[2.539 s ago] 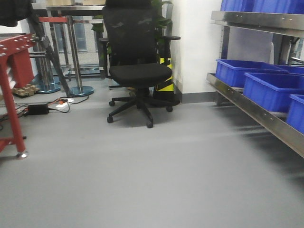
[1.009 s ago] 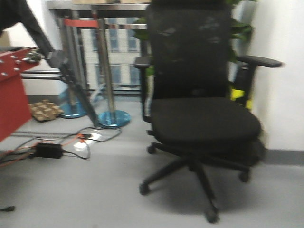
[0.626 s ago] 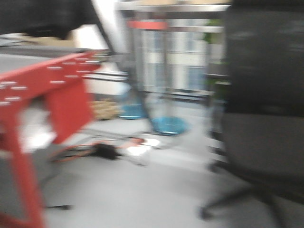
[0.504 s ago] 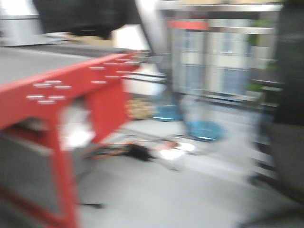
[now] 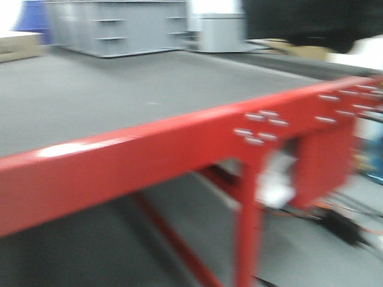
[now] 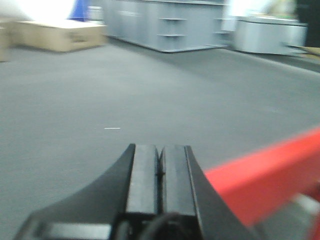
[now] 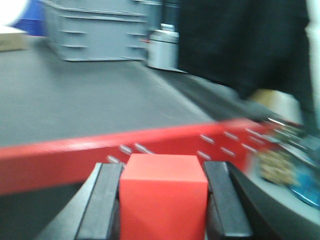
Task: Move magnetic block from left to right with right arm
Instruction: 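Turn the base toward the carpeted area with cardboard boxes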
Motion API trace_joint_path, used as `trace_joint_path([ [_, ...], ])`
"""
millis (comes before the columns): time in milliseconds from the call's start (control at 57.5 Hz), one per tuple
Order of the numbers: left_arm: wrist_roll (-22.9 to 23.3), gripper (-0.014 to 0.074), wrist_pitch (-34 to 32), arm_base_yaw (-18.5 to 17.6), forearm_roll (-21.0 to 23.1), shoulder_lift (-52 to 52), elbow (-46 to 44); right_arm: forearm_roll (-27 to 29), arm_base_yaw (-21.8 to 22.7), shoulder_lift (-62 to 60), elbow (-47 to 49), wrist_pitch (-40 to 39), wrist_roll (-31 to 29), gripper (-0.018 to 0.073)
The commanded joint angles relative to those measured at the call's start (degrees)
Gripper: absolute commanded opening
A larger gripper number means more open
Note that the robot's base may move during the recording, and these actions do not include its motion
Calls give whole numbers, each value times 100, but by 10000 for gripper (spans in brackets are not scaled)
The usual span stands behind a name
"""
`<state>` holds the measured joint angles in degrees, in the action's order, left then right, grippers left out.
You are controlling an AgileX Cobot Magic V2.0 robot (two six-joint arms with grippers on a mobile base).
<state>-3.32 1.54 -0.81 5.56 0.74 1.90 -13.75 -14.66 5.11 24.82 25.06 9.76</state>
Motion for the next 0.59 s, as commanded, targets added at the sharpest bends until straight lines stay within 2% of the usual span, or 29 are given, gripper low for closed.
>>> trace_joint_path([
  [0, 34, -126, -482, 12, 27, 45, 48, -112, 24, 101, 153, -502, -45, 119],
  [574, 34, -126, -482, 12, 27, 45, 48, -112, 24, 101, 153, -502, -45, 119],
])
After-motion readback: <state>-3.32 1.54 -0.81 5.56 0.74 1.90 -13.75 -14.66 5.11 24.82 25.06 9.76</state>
